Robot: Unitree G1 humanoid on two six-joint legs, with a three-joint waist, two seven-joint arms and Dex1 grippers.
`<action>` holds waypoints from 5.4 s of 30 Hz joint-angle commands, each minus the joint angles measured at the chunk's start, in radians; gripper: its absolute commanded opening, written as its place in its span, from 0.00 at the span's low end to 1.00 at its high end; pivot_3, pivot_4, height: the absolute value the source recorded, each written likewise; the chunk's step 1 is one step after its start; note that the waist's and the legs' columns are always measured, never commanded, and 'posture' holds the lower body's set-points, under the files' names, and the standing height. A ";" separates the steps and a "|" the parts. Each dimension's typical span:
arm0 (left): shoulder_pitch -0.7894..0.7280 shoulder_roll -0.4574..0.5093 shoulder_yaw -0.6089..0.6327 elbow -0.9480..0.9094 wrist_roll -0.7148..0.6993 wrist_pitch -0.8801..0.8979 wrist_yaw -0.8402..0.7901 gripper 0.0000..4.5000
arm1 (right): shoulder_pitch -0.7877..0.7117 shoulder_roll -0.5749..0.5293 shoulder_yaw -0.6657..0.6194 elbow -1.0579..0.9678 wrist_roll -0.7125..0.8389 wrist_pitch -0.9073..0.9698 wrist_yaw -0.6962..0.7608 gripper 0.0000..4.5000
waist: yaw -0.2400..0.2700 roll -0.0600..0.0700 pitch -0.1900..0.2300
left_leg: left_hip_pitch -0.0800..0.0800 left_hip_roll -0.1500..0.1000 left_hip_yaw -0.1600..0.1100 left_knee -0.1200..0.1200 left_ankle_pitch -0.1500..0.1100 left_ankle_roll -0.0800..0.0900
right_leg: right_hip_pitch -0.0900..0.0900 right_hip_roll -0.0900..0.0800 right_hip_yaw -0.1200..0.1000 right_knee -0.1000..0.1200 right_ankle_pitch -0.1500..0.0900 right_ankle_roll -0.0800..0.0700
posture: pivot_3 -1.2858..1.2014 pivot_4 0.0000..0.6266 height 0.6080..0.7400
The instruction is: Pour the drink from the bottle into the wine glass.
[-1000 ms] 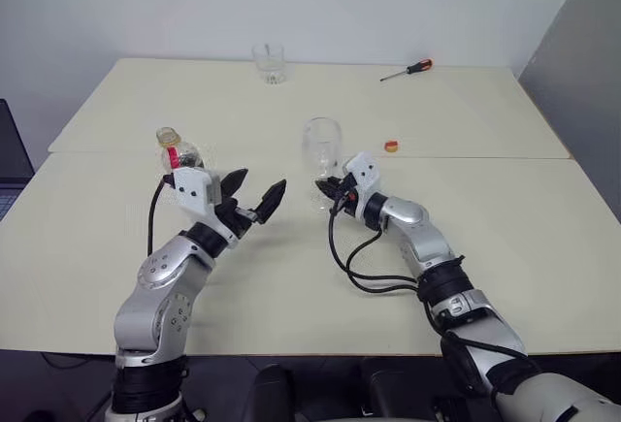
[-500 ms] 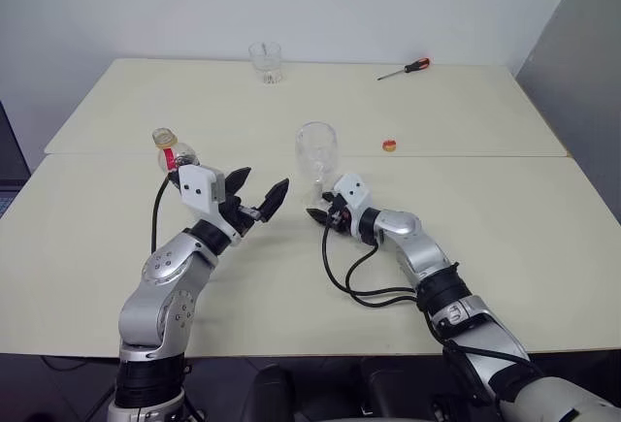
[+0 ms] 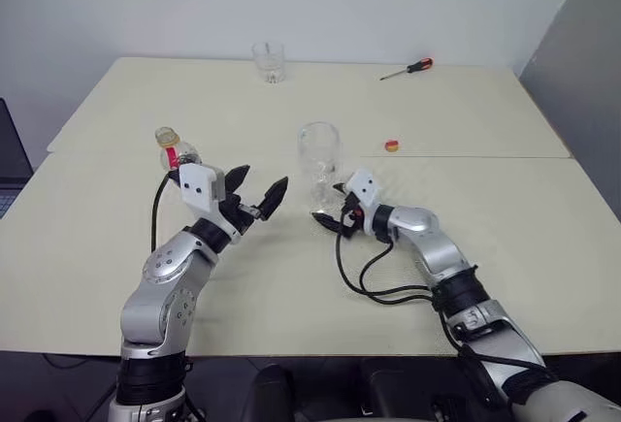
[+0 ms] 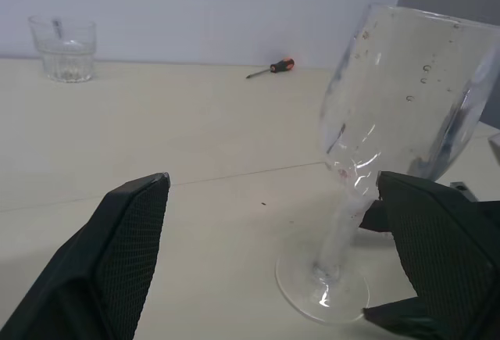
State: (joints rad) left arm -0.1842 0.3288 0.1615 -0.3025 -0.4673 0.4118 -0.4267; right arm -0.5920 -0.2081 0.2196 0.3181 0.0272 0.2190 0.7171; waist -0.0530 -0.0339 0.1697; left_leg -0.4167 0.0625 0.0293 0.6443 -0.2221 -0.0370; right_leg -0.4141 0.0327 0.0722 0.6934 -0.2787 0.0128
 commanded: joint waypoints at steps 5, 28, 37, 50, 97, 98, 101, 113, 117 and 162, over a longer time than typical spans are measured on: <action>0.125 0.026 0.046 -0.071 0.034 -0.082 -0.002 1.00 | 0.125 -0.212 -0.086 -0.365 0.126 0.212 0.122 0.99 | 0.001 0.000 0.000 | 0.000 0.000 0.001 -0.001 0.000 0.000 | 0.000 0.000 0.000 -0.003 0.000 0.000 | 0.52 0.24 1.00; 0.223 -0.154 0.120 -0.138 0.219 -0.191 0.355 1.00 | -0.221 -0.514 -0.361 -0.631 0.660 0.667 0.199 0.99 | 0.007 -0.001 0.002 | 0.000 0.000 0.000 -0.002 0.000 0.000 | 0.005 0.000 0.000 -0.013 0.002 0.001 | 0.52 0.24 1.00; 0.187 -0.152 0.144 -0.080 0.253 -0.172 0.416 1.00 | -0.244 -0.488 -0.325 -0.682 0.726 0.716 0.156 0.99 | 0.009 -0.001 0.002 | -0.001 0.000 0.001 -0.001 0.000 0.000 | 0.004 -0.001 0.000 -0.013 0.002 0.002 | 0.52 0.24 1.00; 0.066 -0.029 0.184 0.112 0.179 -0.110 0.308 1.00 | -0.265 -0.486 -0.309 -0.678 0.727 0.704 0.145 0.99 | 0.013 -0.001 0.002 | -0.001 0.000 0.000 -0.001 0.000 0.000 | 0.004 0.000 -0.001 -0.013 0.002 0.002 | 0.52 0.24 1.00; -0.287 0.064 0.110 0.567 0.251 -0.279 0.169 0.24 | -0.266 -0.508 -0.257 -0.718 0.697 0.697 0.105 1.00 | 0.021 -0.001 0.003 | -0.002 0.001 0.000 -0.002 0.000 0.000 | 0.003 -0.001 -0.002 -0.013 0.004 -0.001 | 0.52 0.24 1.00; -0.287 0.063 0.109 0.565 0.251 -0.279 0.169 0.23 | -0.265 -0.509 -0.257 -0.718 0.696 0.697 0.104 1.00 | 0.021 -0.001 0.003 | -0.002 0.001 0.000 -0.002 0.000 0.000 | 0.003 -0.001 -0.002 -0.013 0.004 -0.001 | 0.52 0.24 1.00; -0.296 0.067 0.102 0.555 0.253 -0.275 0.165 0.22 | -0.263 -0.512 -0.256 -0.717 0.692 0.695 0.102 1.00 | 0.021 -0.001 0.003 | -0.002 0.001 0.000 -0.002 0.000 0.000 | 0.003 -0.001 -0.003 -0.013 0.004 -0.001 | 0.52 0.24 1.00; -0.451 0.181 -0.005 0.503 0.297 -0.235 0.028 0.20 | -0.163 -0.570 -0.345 -0.758 0.741 0.738 0.076 1.00 | 0.023 -0.003 0.004 | -0.005 0.000 -0.001 -0.001 0.000 0.000 | 0.002 -0.001 -0.003 -0.013 0.004 -0.001 | 0.52 0.24 1.00; -0.568 0.236 -0.067 0.569 0.342 -0.302 -0.065 0.20 | -0.066 -0.543 -0.421 -0.797 0.766 0.700 0.037 1.00 | 0.024 -0.003 0.004 | -0.005 0.000 0.000 -0.002 0.000 0.000 | 0.002 -0.001 -0.003 -0.013 0.004 -0.001 | 0.52 0.24 1.00; -1.093 0.251 -0.408 1.413 0.887 -1.250 0.040 0.17 | 0.419 -0.397 -0.473 -1.116 0.757 0.512 -0.323 1.00 | 0.024 -0.003 0.004 | -0.014 -0.001 0.001 0.001 0.000 0.000 | -0.006 0.000 -0.004 -0.011 0.006 0.000 | 0.52 0.24 1.00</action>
State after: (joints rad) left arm -1.2304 0.5696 -0.2521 1.1184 0.4206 -0.8064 -0.4202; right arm -0.1741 -0.5968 -0.2495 -0.7580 0.7762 0.7518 0.3937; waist -0.0290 -0.0367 0.1737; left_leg -0.4305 0.0616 0.0302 0.6455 -0.2222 -0.0368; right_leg -0.4203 0.0328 0.0678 0.6823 -0.2731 0.0129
